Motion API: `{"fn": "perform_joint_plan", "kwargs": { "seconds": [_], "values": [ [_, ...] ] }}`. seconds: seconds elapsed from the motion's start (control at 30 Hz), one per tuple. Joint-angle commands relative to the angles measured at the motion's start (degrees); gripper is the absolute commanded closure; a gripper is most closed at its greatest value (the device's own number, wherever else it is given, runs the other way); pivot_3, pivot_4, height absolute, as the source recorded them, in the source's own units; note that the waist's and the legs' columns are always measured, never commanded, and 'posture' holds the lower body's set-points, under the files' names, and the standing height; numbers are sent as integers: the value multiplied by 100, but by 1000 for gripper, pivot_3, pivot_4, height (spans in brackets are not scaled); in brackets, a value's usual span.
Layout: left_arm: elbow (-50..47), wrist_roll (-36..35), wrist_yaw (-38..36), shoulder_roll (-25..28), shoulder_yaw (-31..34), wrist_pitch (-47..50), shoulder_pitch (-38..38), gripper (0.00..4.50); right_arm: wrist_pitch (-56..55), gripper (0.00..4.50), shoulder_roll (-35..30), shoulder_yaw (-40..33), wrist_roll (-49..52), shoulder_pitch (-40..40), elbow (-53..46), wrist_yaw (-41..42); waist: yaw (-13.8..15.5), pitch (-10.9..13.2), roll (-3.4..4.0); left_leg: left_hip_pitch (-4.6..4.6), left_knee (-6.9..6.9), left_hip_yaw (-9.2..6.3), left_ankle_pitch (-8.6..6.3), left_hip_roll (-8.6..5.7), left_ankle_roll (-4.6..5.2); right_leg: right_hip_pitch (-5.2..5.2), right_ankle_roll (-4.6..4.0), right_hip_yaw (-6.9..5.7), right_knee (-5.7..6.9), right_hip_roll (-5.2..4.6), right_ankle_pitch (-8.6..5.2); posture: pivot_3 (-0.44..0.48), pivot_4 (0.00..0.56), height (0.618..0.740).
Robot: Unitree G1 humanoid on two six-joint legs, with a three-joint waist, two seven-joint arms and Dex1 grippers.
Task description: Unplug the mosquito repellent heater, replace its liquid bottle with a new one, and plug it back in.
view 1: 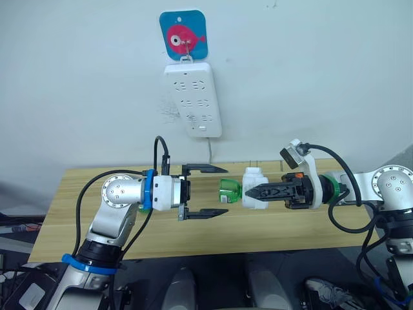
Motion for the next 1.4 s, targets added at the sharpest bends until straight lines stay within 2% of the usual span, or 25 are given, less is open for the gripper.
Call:
{"fn": "perform_joint_plan", "kwargs": {
  "seconds": [0.03, 0.1, 0.2, 0.27, 0.33, 0.37, 0.47, 0.57, 0.63, 0.87, 0.93, 1.1, 1.17, 1.23, 1.33, 1.4],
  "values": [
    [40, 31, 15, -77, -56, -216, -89, 1845, -32, 1438, 11, -180, 93, -56, -69, 107, 0, 0, 0, 0, 0, -1, 0, 0, 0, 0, 0, -1, 0, 0, 0, -101, 202, 725],
    [35, 41, 74, -120, -84, -190, -146, 2277, -34, 1438, 17, -179, 96, -53, -74, 102, -1, 0, 0, 1, 1, -2, 0, 0, 0, 0, 0, -1, 2, 1, 0, -101, 204, 725],
    [22, 65, 38, -34, -74, -80, -222, 2276, -24, 1438, 28, -179, 99, -54, -83, 95, -2, 0, 0, 1, 1, -3, 0, 0, 0, 0, 0, -2, 3, 1, 0, -98, 203, 725],
    [-125, -31, 62, 143, -92, 538, -281, 2276, -16, 1438, 26, -179, 97, -51, -90, 98, -3, 0, 0, 1, 1, -3, 0, 0, 0, 0, 0, -2, 3, 1, 0, -98, 205, 725],
    [-445, -464, 211, 510, -186, 2192, -440, 2276, 3, 1438, 8, -178, 87, -38, -106, 122, -11, 1, -1, 0, 0, -6, 0, 0, 0, 0, 0, -3, 3, 2, 0, -95, 204, 725],
    [-565, -996, 349, 741, -194, 3428, -627, 2276, 12, 1438, 2, -176, 83, -36, -109, 130, -17, 1, -1, 1, 0, -8, 0, 0, 0, 0, 0, -4, 4, 3, 0, -89, 204, 725],
    [-539, -2290, 464, 1163, -99, 5937, -1240, 2276, 31, 1438, -2, -166, 73, -40, -113, 148, -24, 3, -2, 1, 1, -17, 0, 0, 0, 1, 1, -10, 7, 5, -1, -90, 204, 725],
    [-113, -3208, 531, 1214, 167, 7451, -1836, 2276, 29, 1438, 0, -157, 80, -44, -125, 155, -41, 5, -2, 2, 1, -19, 0, 0, 0, 1, 3, -14, 9, 8, -2, -92, 204, 725],
    [-74, -3335, 571, 1229, 213, 7774, -1939, 2276, 13, 1438, -7, -149, 93, -40, -137, 159, -46, 5, -2, 2, 0, -17, 0, 0, 0, 1, 3, -14, 8, 8, -2, -96, 205, 725],
    [-459, -2957, 657, 1253, 113, 7490, -1525, 2276, -37, 1439, -30, -133, 193, -20, -153, 94, -69, 7, -1, 2, -8, -16, 0, 5, 0, -1, -2, -12, 1, 8, -4, -97, 206, 725],
    [-556, -2626, 528, 1309, -20, 7034, -1375, 1539, -39, 1439, -35, -132, 220, -17, -153, 76, -56, 8, 0, 2, -5, -14, 0, 4, -1, -1, -2, -11, 2, 7, -4, -95, 206, 725],
    [-766, -1950, 31, 1516, -109, 5986, -885, 29, -33, 1439, -50, -126, 249, -21, -143, 51, -37, 8, 0, 5, -3, -8, 0, 4, -1, -1, -2, -5, 4, 7, -3, -91, 206, 725],
    [-783, -1670, -218, 1654, -193, 5622, -644, 0, -29, 1439, -47, -124, 241, -25, -135, 54, -32, 8, 1, 4, -5, -6, 0, 4, -1, -1, -3, -4, 3, 7, -3, -91, 206, 725],
    [-700, -1243, -198, 1579, -229, 4992, -463, 0, -28, 1439, -44, -123, 233, -30, -132, 57, -19, 9, 2, 3, -7, -6, 0, 4, 0, -1, -3, -3, 0, 7, -3, -91, 206, 725],
    [-496, -514, 378, 947, -69, 3536, -292, 0, -35, 1439, -37, -132, 217, -20, -140, 62, 18, 9, 2, -1, -3, -5, 0, 2, 0, -1, -3, -3, -4, 3, -2, -94, 202, 725],
    [-386, -168, 457, 624, -2, 2582, -223, 0, -35, 1439, -37, -137, 205, -14, -142, 69, 48, 11, -2, -3, 1, -6, 0, -1, 0, 0, -1, -4, -6, -2, -1, -94, 202, 725]
  ]
}}
